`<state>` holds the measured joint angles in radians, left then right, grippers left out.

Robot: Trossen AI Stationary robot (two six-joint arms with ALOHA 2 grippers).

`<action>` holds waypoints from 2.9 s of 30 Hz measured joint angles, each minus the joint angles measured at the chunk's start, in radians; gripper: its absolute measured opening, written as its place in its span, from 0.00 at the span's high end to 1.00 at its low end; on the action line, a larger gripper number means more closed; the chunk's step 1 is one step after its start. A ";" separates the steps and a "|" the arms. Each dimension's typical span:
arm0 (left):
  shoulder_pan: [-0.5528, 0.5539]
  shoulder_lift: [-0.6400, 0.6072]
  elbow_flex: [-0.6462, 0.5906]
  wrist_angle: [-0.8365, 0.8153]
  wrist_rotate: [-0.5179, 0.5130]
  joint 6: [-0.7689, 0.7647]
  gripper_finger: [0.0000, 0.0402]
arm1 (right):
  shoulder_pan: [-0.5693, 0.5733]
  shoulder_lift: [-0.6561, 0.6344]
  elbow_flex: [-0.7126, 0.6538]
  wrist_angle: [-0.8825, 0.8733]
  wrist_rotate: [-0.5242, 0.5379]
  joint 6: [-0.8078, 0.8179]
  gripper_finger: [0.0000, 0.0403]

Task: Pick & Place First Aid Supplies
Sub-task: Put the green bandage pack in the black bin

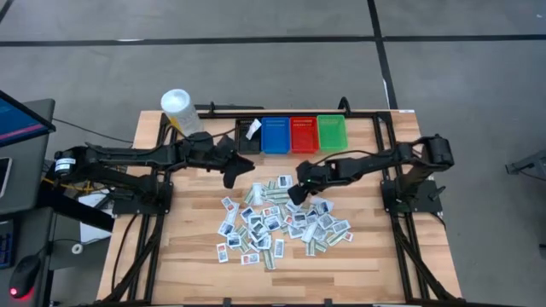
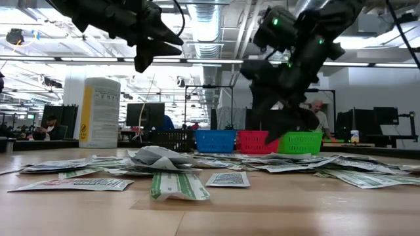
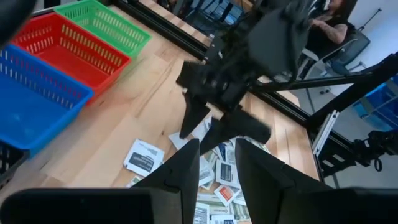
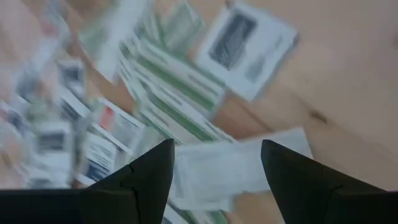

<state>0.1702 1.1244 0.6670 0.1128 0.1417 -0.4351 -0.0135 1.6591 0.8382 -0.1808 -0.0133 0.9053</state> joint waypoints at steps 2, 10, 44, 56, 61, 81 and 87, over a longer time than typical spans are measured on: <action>0.000 0.000 0.000 0.001 0.000 0.000 0.74 | 0.000 0.022 0.000 0.003 -0.026 -0.025 0.42; 0.000 0.000 0.000 0.004 0.000 0.000 0.74 | 0.001 0.073 0.005 -0.010 -0.053 -0.096 0.42; 0.000 0.000 0.000 0.020 0.000 0.003 0.74 | -0.035 -0.048 -0.005 -0.194 0.085 -0.200 0.73; 0.000 0.000 0.000 0.023 0.001 0.004 0.74 | -0.035 -0.027 -0.003 -0.179 0.093 -0.284 0.39; 0.000 0.000 0.000 0.024 0.001 0.004 0.74 | -0.025 0.052 0.005 -0.169 0.108 -0.265 0.34; -0.001 0.000 0.000 0.024 0.001 0.003 0.74 | -0.002 0.070 0.000 -0.181 0.120 -0.231 0.55; -0.001 0.000 0.000 0.024 0.001 0.003 0.74 | -0.003 0.043 0.016 -0.194 0.122 -0.238 0.63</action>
<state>0.1696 1.1248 0.6666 0.1364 0.1425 -0.4316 -0.0162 1.7022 0.8541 -0.3749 0.1086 0.6673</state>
